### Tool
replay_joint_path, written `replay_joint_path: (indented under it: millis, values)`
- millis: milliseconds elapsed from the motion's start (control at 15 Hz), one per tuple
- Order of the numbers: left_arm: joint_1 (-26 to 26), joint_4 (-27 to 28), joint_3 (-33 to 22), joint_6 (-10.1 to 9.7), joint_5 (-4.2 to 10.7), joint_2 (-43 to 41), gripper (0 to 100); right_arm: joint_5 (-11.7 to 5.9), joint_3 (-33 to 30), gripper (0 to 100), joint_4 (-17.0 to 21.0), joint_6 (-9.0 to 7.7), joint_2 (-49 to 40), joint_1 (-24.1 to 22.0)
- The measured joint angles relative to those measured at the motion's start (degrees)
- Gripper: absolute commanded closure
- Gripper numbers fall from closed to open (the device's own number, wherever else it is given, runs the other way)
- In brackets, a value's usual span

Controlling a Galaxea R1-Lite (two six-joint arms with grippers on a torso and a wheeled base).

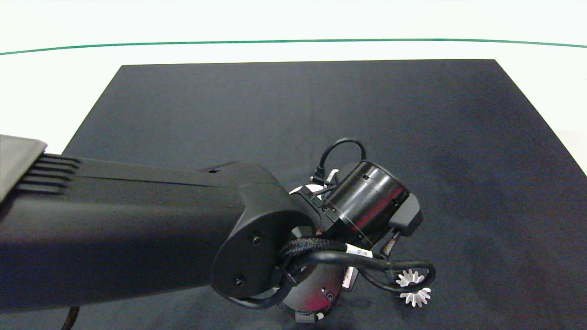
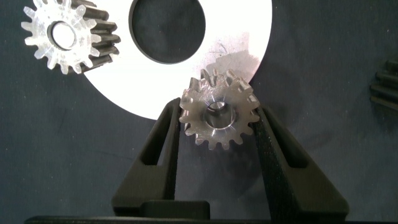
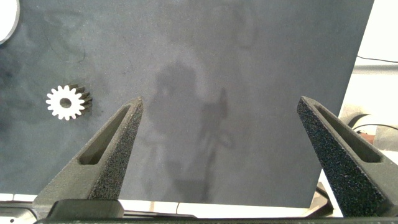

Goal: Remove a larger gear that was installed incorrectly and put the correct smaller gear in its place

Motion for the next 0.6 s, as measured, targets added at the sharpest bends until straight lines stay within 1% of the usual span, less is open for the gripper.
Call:
replay_joint_path:
  millis: [267,333,600]
  values:
    - [-0.11,0.0,0.45,-0.07,0.02,-0.17,99,0.0,0.0,0,-0.02,0.02,-0.02,0.0]
    - [-0.13,0.0,0.41,-0.07,0.04,-0.2,0,0.0,0.0,0,0.0,0.02,-0.02,0.0]
    - [-0.26,0.01,0.26,-0.07,0.0,-0.41,0,0.0,0.0,0,0.0,0.02,-0.02,0.0]
